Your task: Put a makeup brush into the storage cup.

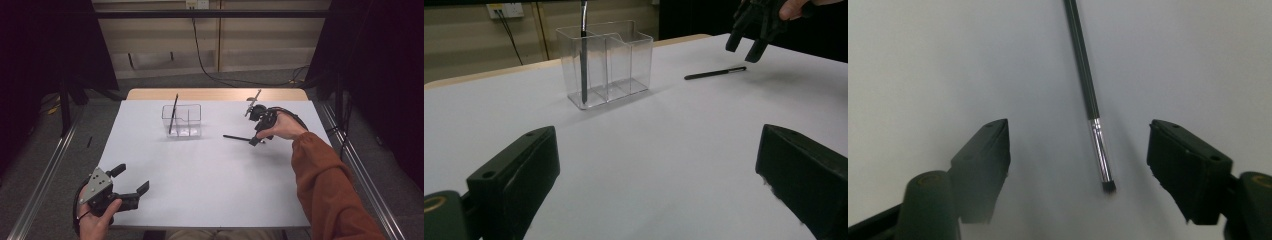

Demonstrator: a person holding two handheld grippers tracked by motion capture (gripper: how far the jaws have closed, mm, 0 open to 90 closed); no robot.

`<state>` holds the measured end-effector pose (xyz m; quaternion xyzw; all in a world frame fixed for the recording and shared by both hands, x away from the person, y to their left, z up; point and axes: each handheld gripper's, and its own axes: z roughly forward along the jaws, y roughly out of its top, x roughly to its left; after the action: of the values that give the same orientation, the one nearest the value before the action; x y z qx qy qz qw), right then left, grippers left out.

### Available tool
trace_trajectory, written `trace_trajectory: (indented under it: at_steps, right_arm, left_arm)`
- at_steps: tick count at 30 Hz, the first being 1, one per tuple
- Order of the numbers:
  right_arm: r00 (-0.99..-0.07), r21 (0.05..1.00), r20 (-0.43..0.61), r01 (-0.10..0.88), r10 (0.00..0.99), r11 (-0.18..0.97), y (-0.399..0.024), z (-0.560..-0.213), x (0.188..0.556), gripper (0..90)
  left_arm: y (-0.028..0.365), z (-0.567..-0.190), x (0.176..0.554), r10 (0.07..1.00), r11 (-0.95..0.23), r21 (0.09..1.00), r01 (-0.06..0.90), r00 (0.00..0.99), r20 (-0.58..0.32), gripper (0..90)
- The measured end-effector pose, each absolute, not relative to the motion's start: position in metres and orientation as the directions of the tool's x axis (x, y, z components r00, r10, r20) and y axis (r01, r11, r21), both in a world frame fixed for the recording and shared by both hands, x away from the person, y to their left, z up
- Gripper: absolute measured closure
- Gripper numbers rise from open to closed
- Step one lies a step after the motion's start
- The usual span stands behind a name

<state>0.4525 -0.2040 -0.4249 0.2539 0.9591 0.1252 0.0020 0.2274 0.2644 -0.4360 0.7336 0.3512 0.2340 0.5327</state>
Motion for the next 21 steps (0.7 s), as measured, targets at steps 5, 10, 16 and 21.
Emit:
trace_trajectory:
  at_steps: [5, 10, 16, 21]
  right_arm:
    - [-0.876, 0.219, 0.065, 0.479, 0.477, 0.850, -0.204, -0.431, 0.456, 44.0]
    - [-0.887, 0.196, 0.055, 0.461, 0.459, 0.866, -0.202, -0.435, 0.459, 53.0]
    - [-0.885, 0.166, 0.062, 0.465, 0.461, 0.870, -0.203, -0.442, 0.462, 60.6]
    - [-0.890, 0.162, 0.063, 0.455, 0.451, 0.876, -0.202, -0.445, 0.464, 66.3]
  left_arm:
    - [0.265, -0.436, 0.228, 0.765, -0.186, 0.946, 0.267, 0.644, -0.031, 3.9]
    - [0.264, -0.436, 0.228, 0.764, -0.187, 0.945, 0.268, 0.644, -0.031, 3.8]
    - [0.264, -0.437, 0.229, 0.760, -0.187, 0.945, 0.270, 0.649, -0.035, 3.8]
    - [0.264, -0.437, 0.229, 0.760, -0.184, 0.945, 0.270, 0.649, -0.037, 3.8]
